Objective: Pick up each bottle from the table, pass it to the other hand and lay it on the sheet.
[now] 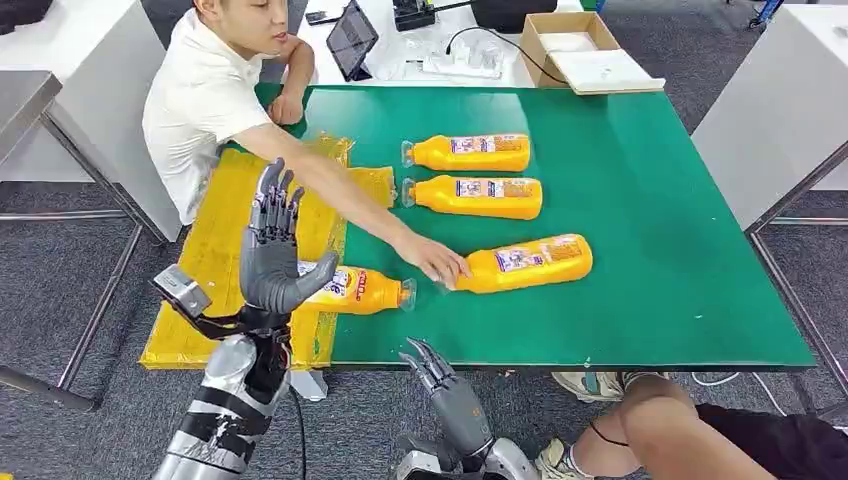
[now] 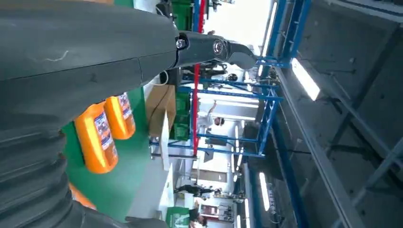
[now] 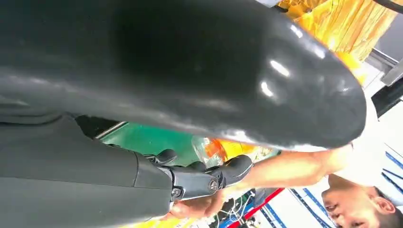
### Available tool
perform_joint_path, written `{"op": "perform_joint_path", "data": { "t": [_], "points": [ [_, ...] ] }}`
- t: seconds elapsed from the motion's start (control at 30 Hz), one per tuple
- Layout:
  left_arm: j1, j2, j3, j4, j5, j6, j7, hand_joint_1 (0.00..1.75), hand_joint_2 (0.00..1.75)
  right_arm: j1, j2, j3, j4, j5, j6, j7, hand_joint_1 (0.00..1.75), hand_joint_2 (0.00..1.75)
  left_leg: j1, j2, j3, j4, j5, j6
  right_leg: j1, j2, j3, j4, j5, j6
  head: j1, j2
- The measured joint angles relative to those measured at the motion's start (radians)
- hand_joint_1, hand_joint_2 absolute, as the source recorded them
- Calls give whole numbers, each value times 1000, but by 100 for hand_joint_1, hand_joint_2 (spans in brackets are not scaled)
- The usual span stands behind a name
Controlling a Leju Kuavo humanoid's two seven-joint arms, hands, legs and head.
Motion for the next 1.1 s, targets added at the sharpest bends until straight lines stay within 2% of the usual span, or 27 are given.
{"op": "perform_joint_path", "data": {
  "t": [0.1,0.23,0.37,0.57,0.77,1.1],
  "points": [
    [12,0,0,-16,44,-21,0,0,175,1,-2,0,-4,6,-26,3,0,175,0,0,0,0,0,0,0,0,0,0,0,0,0,0],
    [86,3,-7,-88,108,-44,6,0,175,22,-44,-16,-79,97,-116,98,0,175,-1,0,0,0,-1,0,-1,0,0,0,0,0,0,0],
    [179,10,-16,-155,57,4,-17,0,175,25,-137,-106,-182,287,-98,240,0,175,-3,0,-1,0,-1,1,-3,0,0,-1,-1,1,0,0],
    [253,24,-47,-211,-91,114,-53,0,175,-70,-252,-284,-184,402,-27,270,0,175,-6,0,-1,0,0,3,-6,0,0,-1,1,4,0,0],
    [260,29,-76,-219,-110,141,-53,0,175,-191,-271,-325,-86,468,-29,274,0,175,-5,0,0,0,1,5,-5,0,0,0,2,4,0,0],
    [260,32,-85,-219,-111,148,-53,0,175,-270,-269,-323,4,512,-42,343,0,175,-6,-1,-1,0,1,5,-5,0,0,0,2,4,0,0]
  ]
}}
